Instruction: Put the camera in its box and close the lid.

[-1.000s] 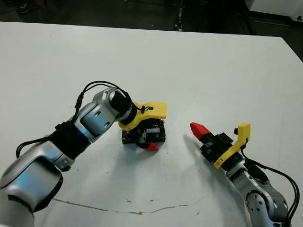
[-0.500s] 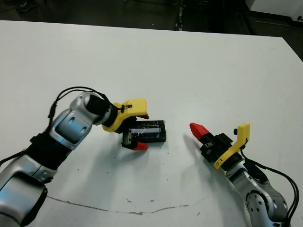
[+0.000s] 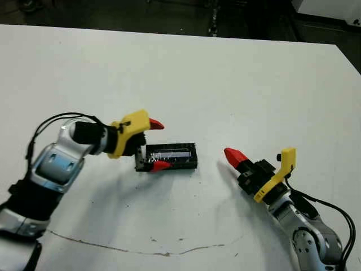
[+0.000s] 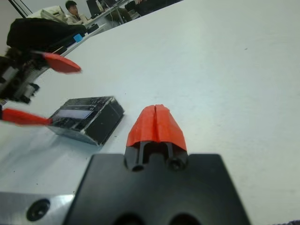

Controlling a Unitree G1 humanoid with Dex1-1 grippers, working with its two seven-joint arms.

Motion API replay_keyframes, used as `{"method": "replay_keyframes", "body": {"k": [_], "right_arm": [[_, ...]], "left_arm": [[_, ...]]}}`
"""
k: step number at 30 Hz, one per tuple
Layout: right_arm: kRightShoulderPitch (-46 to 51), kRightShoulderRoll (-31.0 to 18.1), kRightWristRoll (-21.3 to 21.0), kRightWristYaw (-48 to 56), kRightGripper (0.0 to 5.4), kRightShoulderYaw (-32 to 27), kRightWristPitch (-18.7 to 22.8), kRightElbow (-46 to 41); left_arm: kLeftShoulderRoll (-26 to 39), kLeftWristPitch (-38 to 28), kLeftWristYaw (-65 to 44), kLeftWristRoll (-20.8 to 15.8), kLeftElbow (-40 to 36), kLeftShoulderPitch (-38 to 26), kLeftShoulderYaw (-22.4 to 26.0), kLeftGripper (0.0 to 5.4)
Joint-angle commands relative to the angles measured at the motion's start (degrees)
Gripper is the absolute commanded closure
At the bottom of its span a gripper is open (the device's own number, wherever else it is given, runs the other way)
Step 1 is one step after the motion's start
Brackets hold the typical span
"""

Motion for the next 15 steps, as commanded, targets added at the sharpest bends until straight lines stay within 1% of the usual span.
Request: {"method": "replay_keyframes", "body": {"k": [1, 6, 11, 14, 15], "right_arm": [[-0.16, -0.92, 0.29, 0.55, 5.40, -0.40, 0.43, 0.55], [-0.66, -1.02, 0.28, 1.74, 5.40, -0.51, -0.10, 1.31], [-0.57, -1.01, -0.08, 0.50, 5.40, -0.64, 0.84, 0.32], [-0.50, -0.94, -0.09, 0.51, 5.40, -0.56, 0.79, 0.33], [-0.54, -0.82, -0.02, 0.56, 5.40, -0.55, 0.77, 0.41]], "left_arm": [[3.80, 1.40, -0.29, -1.87, -2.91, 2.41, 3.23, 0.01], [7.36, 7.15, 0.38, -7.67, -7.49, 4.49, 9.88, 0.01], [9.45, 8.85, 1.16, -11.33, -10.89, 6.99, 14.17, 0.01], [6.89, 9.28, 4.17, -14.73, -11.36, 9.03, 17.48, 0.01], [4.82, 9.94, 6.79, -16.33, -12.02, 9.97, 19.15, 0.01]]}}
